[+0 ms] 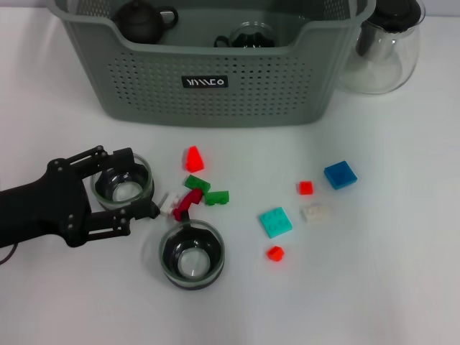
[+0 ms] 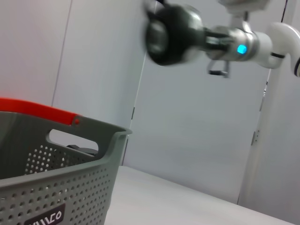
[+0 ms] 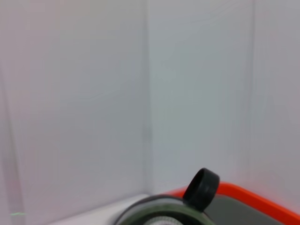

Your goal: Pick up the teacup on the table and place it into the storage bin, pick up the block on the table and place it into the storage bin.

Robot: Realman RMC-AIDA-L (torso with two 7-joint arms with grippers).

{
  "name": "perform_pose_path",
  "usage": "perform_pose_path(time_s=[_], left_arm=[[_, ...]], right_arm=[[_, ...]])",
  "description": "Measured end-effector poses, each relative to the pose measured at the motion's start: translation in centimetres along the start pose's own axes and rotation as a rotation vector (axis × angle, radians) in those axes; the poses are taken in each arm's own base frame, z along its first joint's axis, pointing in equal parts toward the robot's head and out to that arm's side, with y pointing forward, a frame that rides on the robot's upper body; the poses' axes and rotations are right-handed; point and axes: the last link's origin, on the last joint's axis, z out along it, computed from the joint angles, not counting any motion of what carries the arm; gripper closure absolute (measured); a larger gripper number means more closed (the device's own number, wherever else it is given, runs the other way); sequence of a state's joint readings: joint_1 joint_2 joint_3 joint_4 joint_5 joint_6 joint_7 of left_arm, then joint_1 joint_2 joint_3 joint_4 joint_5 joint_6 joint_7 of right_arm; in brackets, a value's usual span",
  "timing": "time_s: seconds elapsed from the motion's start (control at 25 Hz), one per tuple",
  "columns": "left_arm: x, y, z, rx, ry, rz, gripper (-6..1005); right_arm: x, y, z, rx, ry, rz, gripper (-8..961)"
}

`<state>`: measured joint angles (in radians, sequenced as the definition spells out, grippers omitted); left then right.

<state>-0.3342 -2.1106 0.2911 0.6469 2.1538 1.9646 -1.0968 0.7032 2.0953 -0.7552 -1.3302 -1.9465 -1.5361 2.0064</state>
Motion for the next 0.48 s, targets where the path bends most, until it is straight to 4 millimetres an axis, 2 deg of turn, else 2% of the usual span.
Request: perform_pose_path(time_s=[0.2,0.32,0.48], left_arm=[[0.0,0.0,0.1,-0.001,0.001,-0.001,124],[0.0,0.0,0.2,-0.005,0.005,-0.005,124],[-0.1,0.1,0.3,-0.006,0.007,-0.007,124]], right_arm=[[-2.1,-1.1,7.4,0.213,0.14,0.025,895],[-2.6,-1.6,11.5,0.333,0.237,0.009,895],[-1.0,-2.0,16.7,0.407,0.395,-0.027,894]])
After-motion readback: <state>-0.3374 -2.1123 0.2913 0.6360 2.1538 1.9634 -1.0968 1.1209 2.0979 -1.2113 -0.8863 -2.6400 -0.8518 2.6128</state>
